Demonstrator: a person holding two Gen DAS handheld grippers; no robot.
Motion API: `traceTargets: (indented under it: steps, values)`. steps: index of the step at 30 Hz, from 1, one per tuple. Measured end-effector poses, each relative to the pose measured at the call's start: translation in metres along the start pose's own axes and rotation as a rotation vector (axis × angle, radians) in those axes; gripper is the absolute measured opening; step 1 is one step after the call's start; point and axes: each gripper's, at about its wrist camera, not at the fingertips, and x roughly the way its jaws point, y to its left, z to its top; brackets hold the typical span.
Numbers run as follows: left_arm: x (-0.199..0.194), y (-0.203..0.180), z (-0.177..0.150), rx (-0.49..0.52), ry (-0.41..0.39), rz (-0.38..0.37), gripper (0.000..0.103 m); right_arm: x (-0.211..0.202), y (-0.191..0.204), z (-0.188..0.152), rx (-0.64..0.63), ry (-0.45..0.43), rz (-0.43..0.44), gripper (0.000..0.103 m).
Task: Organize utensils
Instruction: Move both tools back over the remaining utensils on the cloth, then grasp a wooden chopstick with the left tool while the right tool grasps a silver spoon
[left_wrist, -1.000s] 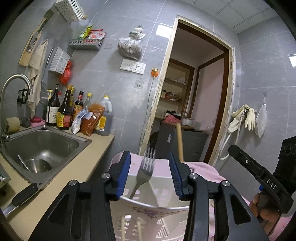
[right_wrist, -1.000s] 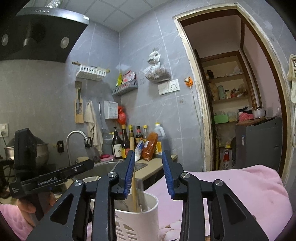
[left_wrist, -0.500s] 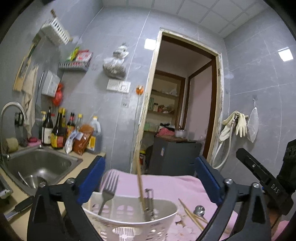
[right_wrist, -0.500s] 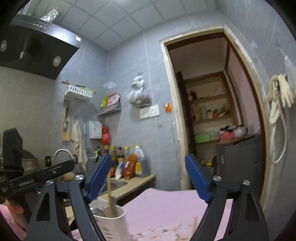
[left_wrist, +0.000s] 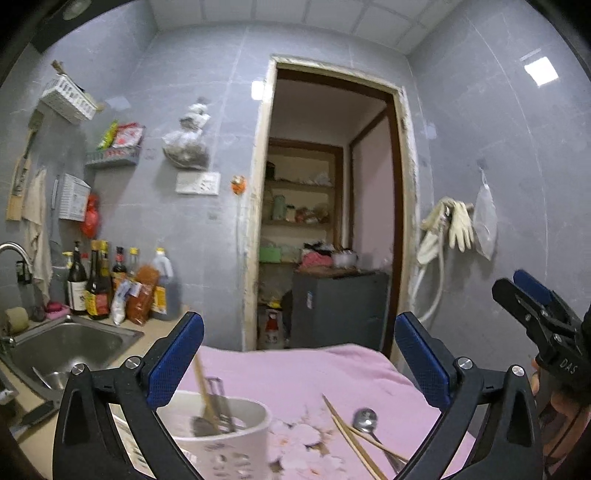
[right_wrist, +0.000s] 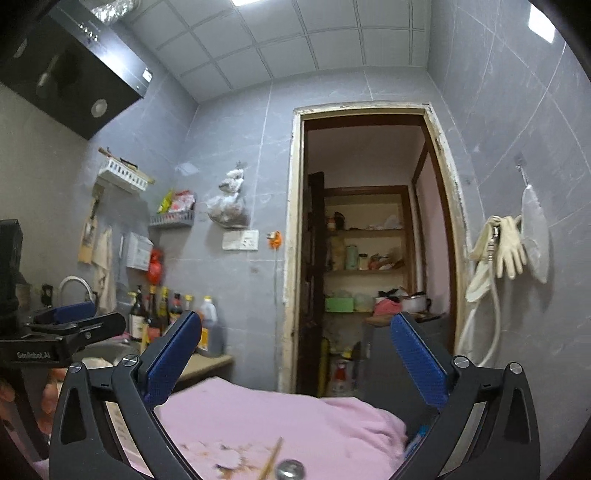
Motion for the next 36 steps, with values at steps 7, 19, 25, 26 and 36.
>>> traceTargets:
  steps: [7,19,25,26,36]
  values:
    - [0.03,-0.032,-0.034,0.068,0.152,-0.048,0.101,0.002,-0.024,-0.017,-0.027,0.087,-0.028,0.103]
    - [0.084,-0.052,-0.099,0.061,0.509,-0.145,0.086,0.039,-0.046,-0.063,0.027,0.357,0.031,0.083]
    - [0.118,-0.054,-0.127,0.012,0.737,-0.204,0.047,0.071,-0.053,-0.092,0.069,0.578,0.071,0.068]
    - [0.124,-0.055,-0.131,0.008,0.768,-0.208,0.041,0.078,-0.054,-0.098,0.078,0.628,0.078,0.063]
    - [0.154,-0.056,-0.159,-0.023,0.931,-0.194,0.015,0.104,-0.06,-0.141,0.135,0.857,0.137,0.051]
